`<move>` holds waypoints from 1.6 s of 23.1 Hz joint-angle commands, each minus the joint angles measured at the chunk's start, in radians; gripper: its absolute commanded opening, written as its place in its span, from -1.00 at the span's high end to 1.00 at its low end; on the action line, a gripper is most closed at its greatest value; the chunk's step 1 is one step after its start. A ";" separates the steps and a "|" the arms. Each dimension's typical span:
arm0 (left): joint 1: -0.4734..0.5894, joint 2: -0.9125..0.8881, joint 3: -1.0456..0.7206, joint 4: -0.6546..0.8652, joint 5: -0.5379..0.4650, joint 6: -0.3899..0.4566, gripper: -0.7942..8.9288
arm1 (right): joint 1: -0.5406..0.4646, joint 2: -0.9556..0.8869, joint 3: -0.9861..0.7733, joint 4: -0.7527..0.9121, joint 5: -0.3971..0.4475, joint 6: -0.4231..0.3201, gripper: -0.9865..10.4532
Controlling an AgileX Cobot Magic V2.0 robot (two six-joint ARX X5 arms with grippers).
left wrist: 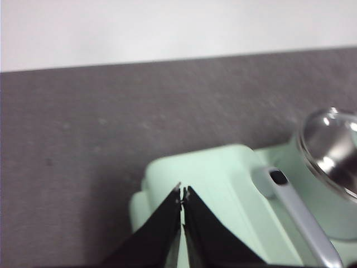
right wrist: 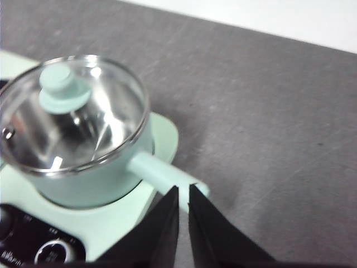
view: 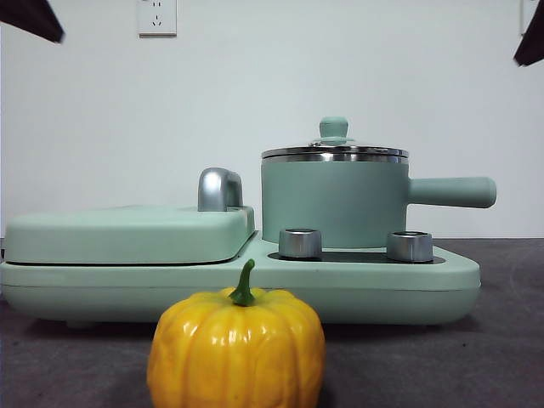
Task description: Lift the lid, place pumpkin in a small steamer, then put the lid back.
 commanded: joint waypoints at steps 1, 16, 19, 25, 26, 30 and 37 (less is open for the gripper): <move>-0.039 0.034 0.024 0.014 0.005 0.063 0.82 | 0.030 0.025 0.021 0.007 -0.004 -0.057 0.78; -0.182 0.097 0.024 0.014 0.010 0.374 0.42 | 0.172 0.064 0.021 0.006 0.000 -0.308 0.57; -0.188 0.097 0.024 0.014 0.010 0.373 0.36 | 0.182 0.064 0.021 0.007 0.001 -0.312 0.34; -0.201 0.097 0.024 0.015 0.010 0.373 0.36 | 0.193 0.064 0.021 0.007 0.004 -0.311 0.29; -0.203 0.097 0.024 0.015 0.010 0.373 0.36 | 0.193 0.064 0.021 0.007 0.004 -0.310 0.29; -0.214 0.098 0.024 0.031 0.014 0.360 0.36 | 0.193 0.064 0.021 0.007 0.004 -0.303 0.29; -0.243 0.118 0.024 0.163 0.089 0.329 0.36 | 0.193 0.064 0.021 0.007 0.003 -0.285 0.29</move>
